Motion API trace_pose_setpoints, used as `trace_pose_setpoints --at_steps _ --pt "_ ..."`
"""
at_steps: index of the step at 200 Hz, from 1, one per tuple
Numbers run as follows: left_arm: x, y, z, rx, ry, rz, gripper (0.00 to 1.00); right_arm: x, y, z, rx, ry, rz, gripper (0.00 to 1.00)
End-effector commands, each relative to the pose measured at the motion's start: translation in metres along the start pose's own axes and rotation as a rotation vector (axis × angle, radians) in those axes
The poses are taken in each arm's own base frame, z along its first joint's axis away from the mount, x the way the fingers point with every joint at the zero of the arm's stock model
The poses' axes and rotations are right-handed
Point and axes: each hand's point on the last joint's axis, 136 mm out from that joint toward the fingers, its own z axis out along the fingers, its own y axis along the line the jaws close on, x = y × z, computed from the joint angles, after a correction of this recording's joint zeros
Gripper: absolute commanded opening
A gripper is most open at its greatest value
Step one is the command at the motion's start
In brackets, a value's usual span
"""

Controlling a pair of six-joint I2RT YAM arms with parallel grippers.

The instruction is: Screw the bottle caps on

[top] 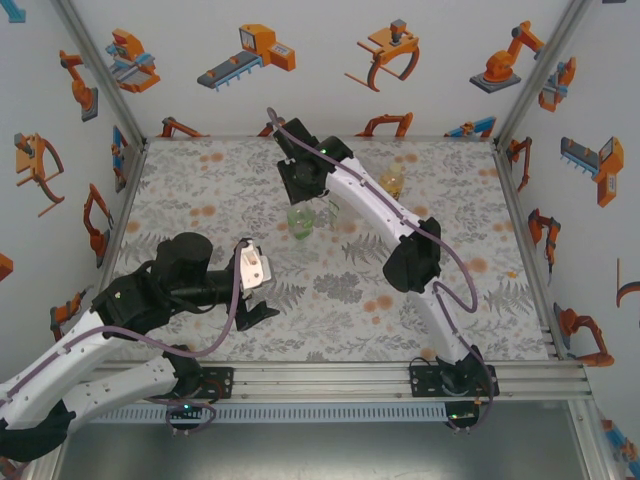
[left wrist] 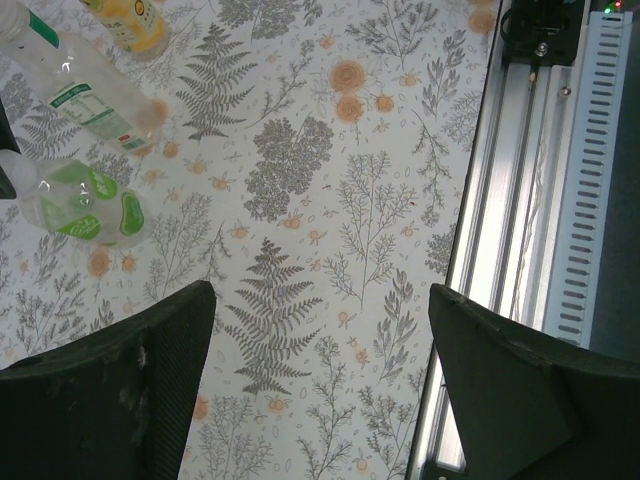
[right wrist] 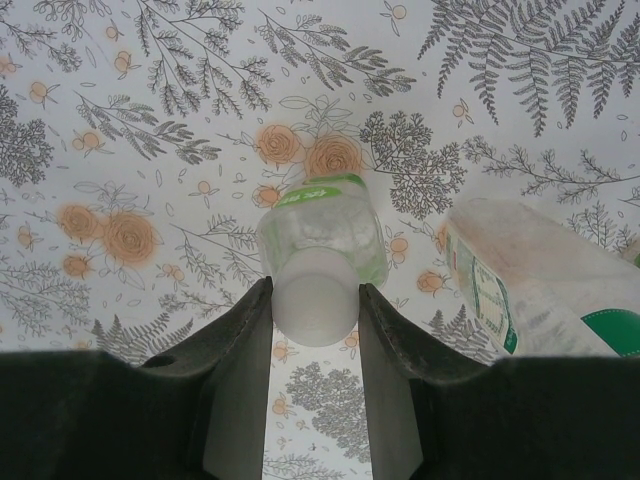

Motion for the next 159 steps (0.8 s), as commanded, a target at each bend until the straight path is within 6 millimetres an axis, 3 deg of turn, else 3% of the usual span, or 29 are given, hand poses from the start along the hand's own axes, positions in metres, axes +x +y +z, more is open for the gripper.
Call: trace_pose_setpoints --at_steps 1,17,62,133,159 --pt "-0.002 0.000 0.001 -0.003 -0.013 -0.010 0.80 -0.003 -0.003 0.013 0.011 -0.007 -0.015 0.00" --pt "-0.001 0.000 0.001 -0.004 -0.011 -0.012 0.80 -0.001 -0.002 0.015 0.004 0.003 -0.015 0.00" --pt "0.001 0.001 0.002 -0.010 -0.006 -0.013 0.81 0.000 0.002 0.011 -0.017 0.009 -0.010 0.27" --pt "0.003 0.003 0.004 -0.018 0.001 -0.009 0.81 -0.017 0.001 -0.017 -0.019 -0.056 -0.004 0.44" --pt "0.002 0.004 0.004 -0.022 0.000 -0.010 0.82 -0.025 0.001 -0.031 -0.020 -0.089 -0.003 0.46"
